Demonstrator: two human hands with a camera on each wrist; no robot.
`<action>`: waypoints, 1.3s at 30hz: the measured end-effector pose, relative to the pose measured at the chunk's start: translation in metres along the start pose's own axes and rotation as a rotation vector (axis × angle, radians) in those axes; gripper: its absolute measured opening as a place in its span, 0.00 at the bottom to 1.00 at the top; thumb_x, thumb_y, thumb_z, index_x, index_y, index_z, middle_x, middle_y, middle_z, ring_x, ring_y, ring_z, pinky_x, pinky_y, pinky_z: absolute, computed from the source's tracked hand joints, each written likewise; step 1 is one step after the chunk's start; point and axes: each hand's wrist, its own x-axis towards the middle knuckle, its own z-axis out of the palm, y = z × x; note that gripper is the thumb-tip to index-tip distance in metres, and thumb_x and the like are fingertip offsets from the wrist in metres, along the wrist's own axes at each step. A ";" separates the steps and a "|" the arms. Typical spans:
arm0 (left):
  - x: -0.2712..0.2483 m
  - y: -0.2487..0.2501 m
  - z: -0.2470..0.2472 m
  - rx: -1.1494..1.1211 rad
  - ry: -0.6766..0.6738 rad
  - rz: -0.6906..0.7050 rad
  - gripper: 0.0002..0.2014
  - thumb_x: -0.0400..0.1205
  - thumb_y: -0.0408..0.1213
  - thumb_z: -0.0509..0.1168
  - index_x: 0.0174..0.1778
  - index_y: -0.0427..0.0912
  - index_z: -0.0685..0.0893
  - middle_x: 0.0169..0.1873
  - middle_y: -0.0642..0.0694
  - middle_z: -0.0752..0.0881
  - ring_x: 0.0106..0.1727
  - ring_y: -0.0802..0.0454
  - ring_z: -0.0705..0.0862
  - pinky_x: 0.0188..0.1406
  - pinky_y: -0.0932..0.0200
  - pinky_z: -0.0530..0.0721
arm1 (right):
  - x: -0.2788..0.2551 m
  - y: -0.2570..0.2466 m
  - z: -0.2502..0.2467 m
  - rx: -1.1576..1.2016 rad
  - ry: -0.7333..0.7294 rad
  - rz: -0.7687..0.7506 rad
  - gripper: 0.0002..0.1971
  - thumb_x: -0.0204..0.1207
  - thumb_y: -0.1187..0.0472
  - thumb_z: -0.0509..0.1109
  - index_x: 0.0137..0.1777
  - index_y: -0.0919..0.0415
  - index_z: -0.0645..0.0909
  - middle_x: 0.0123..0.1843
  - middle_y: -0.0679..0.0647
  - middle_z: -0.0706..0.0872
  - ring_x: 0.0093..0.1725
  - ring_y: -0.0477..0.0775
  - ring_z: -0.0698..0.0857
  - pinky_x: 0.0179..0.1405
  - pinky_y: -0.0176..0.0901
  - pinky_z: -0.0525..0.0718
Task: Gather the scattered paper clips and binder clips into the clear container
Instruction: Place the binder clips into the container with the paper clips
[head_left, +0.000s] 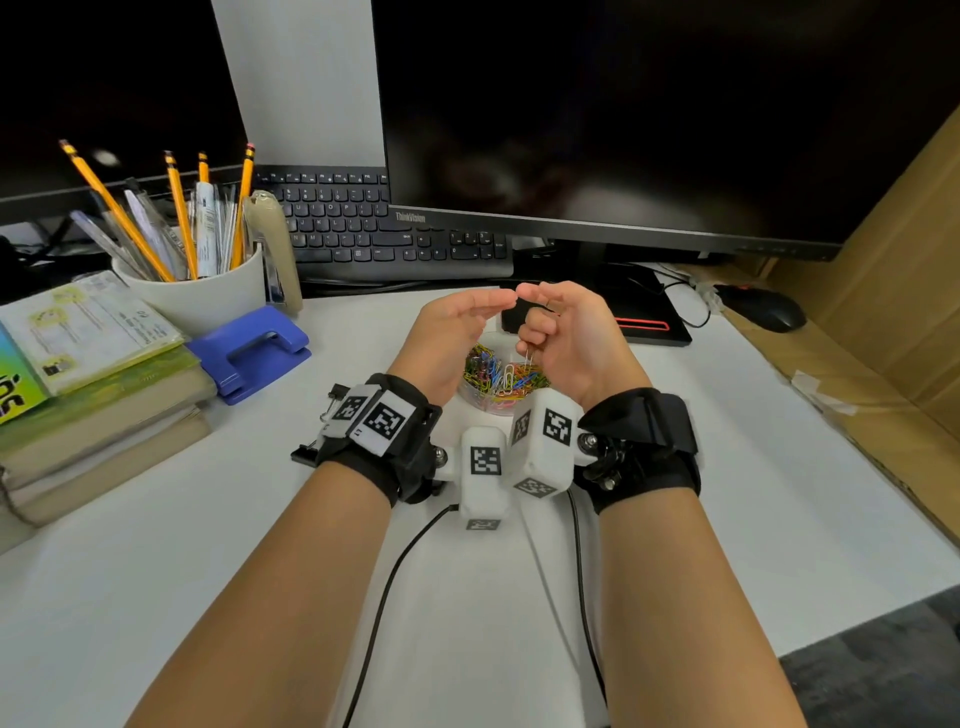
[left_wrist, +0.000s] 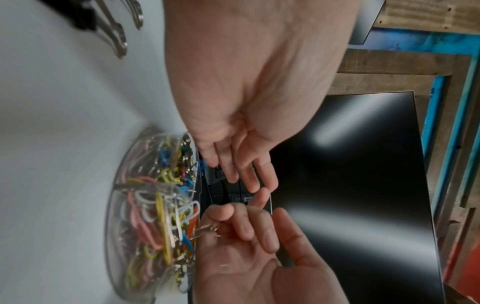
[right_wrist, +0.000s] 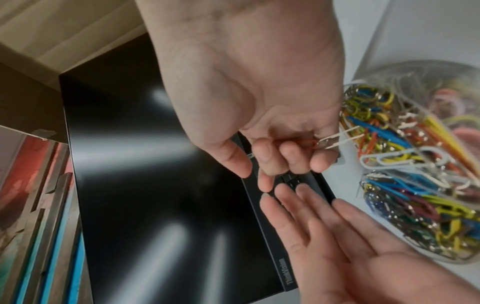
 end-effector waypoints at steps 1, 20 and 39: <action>0.000 0.001 0.000 0.000 0.012 -0.007 0.25 0.78 0.14 0.48 0.61 0.34 0.83 0.59 0.43 0.84 0.61 0.58 0.81 0.71 0.61 0.71 | -0.001 -0.001 0.000 0.001 0.001 0.001 0.09 0.79 0.61 0.59 0.53 0.64 0.77 0.23 0.48 0.63 0.27 0.48 0.64 0.33 0.42 0.70; -0.001 -0.003 -0.002 0.432 -0.130 -0.175 0.25 0.76 0.17 0.62 0.68 0.39 0.81 0.65 0.36 0.83 0.62 0.46 0.81 0.60 0.58 0.78 | -0.005 -0.006 -0.007 -0.192 -0.049 -0.013 0.18 0.82 0.69 0.49 0.56 0.61 0.81 0.41 0.59 0.90 0.50 0.58 0.89 0.66 0.49 0.81; 0.000 -0.003 -0.007 0.523 -0.170 -0.251 0.30 0.75 0.26 0.71 0.75 0.42 0.74 0.70 0.41 0.77 0.70 0.45 0.77 0.74 0.50 0.76 | -0.005 -0.005 -0.025 -0.562 -0.077 0.086 0.24 0.70 0.82 0.69 0.63 0.62 0.79 0.68 0.58 0.81 0.70 0.54 0.77 0.69 0.52 0.80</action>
